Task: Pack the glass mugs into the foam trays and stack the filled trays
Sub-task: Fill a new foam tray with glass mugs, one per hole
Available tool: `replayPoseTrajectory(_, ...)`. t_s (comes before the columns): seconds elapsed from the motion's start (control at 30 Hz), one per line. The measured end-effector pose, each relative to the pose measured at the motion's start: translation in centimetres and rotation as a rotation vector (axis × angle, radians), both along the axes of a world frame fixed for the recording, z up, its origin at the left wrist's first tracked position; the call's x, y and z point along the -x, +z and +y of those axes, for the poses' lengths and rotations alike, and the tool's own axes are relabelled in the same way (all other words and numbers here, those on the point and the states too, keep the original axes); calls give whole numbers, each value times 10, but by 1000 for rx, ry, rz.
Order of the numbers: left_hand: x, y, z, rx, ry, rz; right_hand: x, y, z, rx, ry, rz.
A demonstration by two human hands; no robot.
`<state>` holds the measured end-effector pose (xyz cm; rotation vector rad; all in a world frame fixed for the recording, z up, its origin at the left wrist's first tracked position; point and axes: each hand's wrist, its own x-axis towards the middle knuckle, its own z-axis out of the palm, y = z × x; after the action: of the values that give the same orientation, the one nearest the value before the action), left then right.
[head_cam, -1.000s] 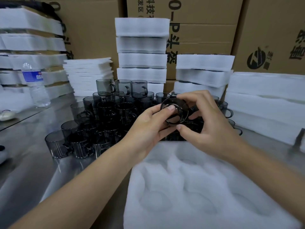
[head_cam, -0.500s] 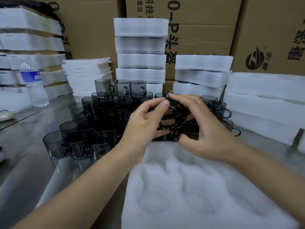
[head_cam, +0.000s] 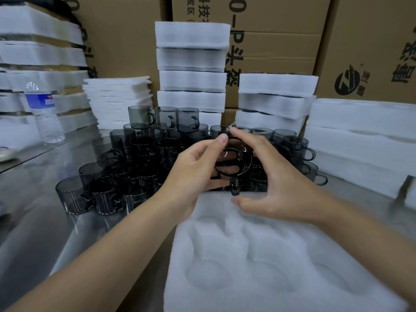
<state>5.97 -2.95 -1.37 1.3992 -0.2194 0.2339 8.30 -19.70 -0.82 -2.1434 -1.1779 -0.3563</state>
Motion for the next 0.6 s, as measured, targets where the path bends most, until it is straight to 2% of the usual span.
replayPoseTrajectory(0.13, 0, 6, 11, -126, -78, 56, 2, 1, 1, -33, 19, 36)
replayPoseTrajectory(0.3, 5, 21, 52, -552, -197, 119, 4, 0, 2, -151, 148, 375)
replayPoseTrajectory(0.37, 10, 25, 63, -660, -257, 151, 4, -2, 3, -148, 197, 470)
replayPoseTrajectory(0.47, 15, 29, 70, -738, -340, 212, 3, -3, 3, -87, 265, 555)
replayPoseTrajectory(0.6, 18, 31, 71, -788, -357, 231, 3, -3, 3, -41, 248, 551)
